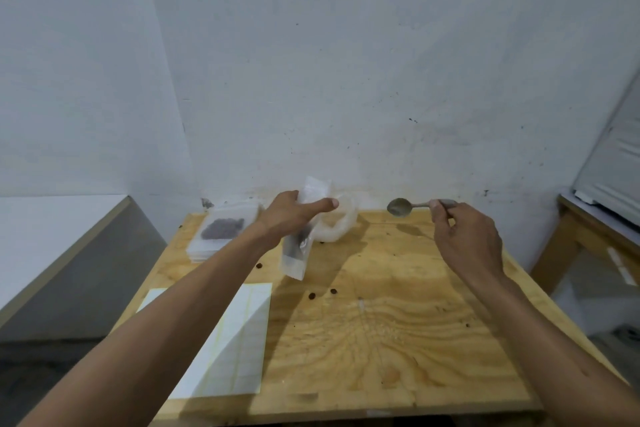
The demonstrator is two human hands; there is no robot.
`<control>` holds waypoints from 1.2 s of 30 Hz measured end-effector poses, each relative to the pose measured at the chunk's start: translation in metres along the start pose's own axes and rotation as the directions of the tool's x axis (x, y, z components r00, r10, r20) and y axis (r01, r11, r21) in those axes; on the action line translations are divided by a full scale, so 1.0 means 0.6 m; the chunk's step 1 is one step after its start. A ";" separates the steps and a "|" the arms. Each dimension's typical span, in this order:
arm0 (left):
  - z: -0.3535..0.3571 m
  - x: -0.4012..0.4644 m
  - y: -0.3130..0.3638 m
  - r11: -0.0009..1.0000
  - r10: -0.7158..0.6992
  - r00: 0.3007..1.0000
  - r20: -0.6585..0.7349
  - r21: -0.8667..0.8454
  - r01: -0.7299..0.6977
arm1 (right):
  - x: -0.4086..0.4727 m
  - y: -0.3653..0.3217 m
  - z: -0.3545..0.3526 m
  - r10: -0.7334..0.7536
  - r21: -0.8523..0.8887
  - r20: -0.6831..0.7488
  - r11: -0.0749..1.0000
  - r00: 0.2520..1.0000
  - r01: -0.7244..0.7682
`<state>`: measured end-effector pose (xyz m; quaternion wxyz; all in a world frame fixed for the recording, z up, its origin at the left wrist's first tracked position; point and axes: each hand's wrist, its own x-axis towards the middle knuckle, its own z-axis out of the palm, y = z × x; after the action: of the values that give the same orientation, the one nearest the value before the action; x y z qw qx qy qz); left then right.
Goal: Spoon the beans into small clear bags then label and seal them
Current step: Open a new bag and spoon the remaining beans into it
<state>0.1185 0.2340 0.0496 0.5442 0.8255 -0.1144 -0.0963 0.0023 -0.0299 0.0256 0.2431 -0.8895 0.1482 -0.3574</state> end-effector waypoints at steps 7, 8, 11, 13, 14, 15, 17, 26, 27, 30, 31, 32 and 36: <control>0.009 -0.017 0.005 0.998 0.054 0.998 0.023 0.013 -0.055 | -0.037 0.054 0.027 -0.115 -0.222 0.124 0.965 0.986 0.141; 0.011 -0.019 0.007 0.997 0.067 0.998 0.020 0.023 -0.067 | -0.042 0.060 0.029 -0.153 -0.222 0.123 0.959 0.981 0.177; 0.015 -0.022 0.017 0.995 0.097 0.995 0.017 0.035 -0.098 | -0.049 0.075 0.034 -0.209 -0.296 0.174 0.921 0.962 0.253; 0.018 -0.023 0.023 0.993 0.116 0.993 0.017 0.032 -0.116 | -0.053 0.081 0.036 -0.209 -0.325 0.222 0.905 0.952 0.275; 0.019 -0.022 0.025 0.992 0.126 0.992 0.017 0.026 -0.126 | -0.055 0.085 0.038 -0.231 -0.332 0.253 0.891 0.940 0.308; 0.022 -0.022 0.028 0.991 0.135 0.991 0.016 0.022 -0.135 | -0.057 0.091 0.040 -0.248 -0.355 0.304 0.866 0.920 0.351; 0.028 -0.022 0.033 0.988 0.149 0.989 0.012 0.023 -0.150 | -0.060 0.100 0.045 -0.258 -0.415 0.405 0.803 0.877 0.428; 0.055 -0.035 0.051 0.984 0.176 0.983 0.040 0.017 -0.177 | -0.057 0.099 0.025 -0.259 -0.394 0.532 0.767 0.806 0.506; 0.057 -0.037 0.052 0.984 0.178 0.983 0.047 0.016 -0.179 | -0.054 0.099 0.023 -0.237 -0.379 0.548 0.785 0.802 0.490; 0.062 -0.040 0.055 0.983 0.183 0.981 0.057 0.009 -0.184 | -0.054 0.091 0.014 -0.167 -0.368 0.548 0.832 0.820 0.415; 0.064 -0.040 0.055 0.983 0.185 0.981 0.057 0.010 -0.185 | -0.056 0.082 0.011 -0.157 -0.334 0.528 0.865 0.835 0.374; 0.066 -0.040 0.055 0.983 0.183 0.982 0.054 0.014 -0.184 | -0.058 0.068 0.009 -0.146 -0.269 0.503 0.910 0.852 0.315; 0.078 -0.035 0.056 0.988 0.157 0.987 0.031 0.003 -0.157 | -0.060 -0.025 0.002 -0.112 0.265 0.494 0.964 0.862 -0.027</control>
<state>0.0821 0.1864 0.0632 0.5461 0.8138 -0.1877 -0.0654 -0.0204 -0.0010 0.0126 0.3810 -0.9147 0.0109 -0.1342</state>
